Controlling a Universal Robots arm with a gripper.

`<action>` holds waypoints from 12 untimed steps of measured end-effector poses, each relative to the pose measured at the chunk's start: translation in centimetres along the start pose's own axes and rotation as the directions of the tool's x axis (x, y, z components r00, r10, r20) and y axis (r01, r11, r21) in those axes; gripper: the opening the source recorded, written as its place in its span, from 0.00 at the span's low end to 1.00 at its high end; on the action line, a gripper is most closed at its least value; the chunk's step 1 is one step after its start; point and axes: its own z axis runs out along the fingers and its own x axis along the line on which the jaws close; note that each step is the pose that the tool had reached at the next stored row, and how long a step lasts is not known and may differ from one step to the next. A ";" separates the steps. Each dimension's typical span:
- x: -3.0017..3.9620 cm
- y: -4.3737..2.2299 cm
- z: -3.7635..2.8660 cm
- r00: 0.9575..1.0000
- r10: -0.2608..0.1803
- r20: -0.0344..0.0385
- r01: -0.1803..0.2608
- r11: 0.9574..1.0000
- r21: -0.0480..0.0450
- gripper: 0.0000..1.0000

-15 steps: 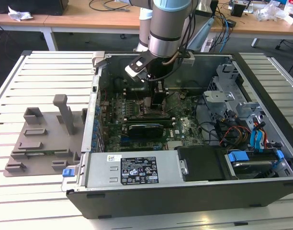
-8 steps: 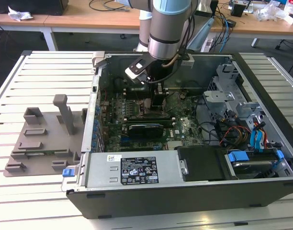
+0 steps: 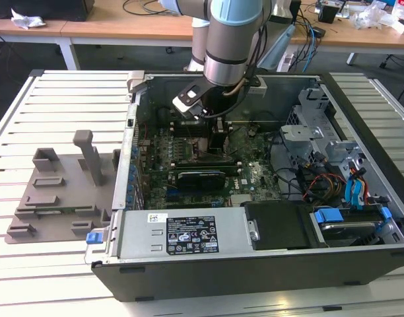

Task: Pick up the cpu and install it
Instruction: 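Place the cpu into insertion slot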

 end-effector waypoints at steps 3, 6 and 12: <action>0.02 0.03 0.39 1.000 0.000 0.000 0.000 1.000 0.000 0.55; 0.04 0.10 0.76 1.000 0.000 0.000 0.000 1.000 0.000 0.55; -0.39 0.15 0.93 1.000 0.003 0.000 -0.003 1.000 0.000 0.55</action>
